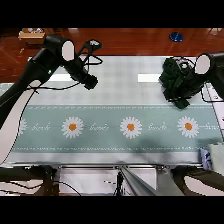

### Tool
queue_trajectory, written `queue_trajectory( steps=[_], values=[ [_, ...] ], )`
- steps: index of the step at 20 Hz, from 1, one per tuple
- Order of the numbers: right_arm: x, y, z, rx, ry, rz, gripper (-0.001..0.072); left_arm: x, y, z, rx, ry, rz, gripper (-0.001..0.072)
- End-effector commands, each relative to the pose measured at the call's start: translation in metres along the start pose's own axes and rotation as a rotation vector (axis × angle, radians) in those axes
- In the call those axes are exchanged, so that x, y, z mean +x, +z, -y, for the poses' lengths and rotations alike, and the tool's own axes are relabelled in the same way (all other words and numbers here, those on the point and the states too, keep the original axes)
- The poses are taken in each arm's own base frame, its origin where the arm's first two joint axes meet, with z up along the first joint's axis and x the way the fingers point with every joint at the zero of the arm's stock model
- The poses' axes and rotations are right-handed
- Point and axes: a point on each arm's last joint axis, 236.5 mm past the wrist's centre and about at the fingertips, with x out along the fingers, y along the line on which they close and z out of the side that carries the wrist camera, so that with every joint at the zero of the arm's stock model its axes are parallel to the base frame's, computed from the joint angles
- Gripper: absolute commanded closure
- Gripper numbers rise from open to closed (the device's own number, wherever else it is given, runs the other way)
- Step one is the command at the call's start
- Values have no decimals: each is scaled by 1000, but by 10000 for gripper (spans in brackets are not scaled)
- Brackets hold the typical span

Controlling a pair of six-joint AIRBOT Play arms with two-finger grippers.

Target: Fold the shirts.

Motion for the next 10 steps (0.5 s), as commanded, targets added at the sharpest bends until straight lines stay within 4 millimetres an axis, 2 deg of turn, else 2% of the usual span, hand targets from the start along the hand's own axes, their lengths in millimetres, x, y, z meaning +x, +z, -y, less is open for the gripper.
queue_trajectory(
  steps=[1,10],
  values=[
    [0,0,0,-1,0,0,362,0,0,0,0,0,0,193],
    [0,1,0,0,0,5,362,0,0,0,0,0,0,193]
  ],
)
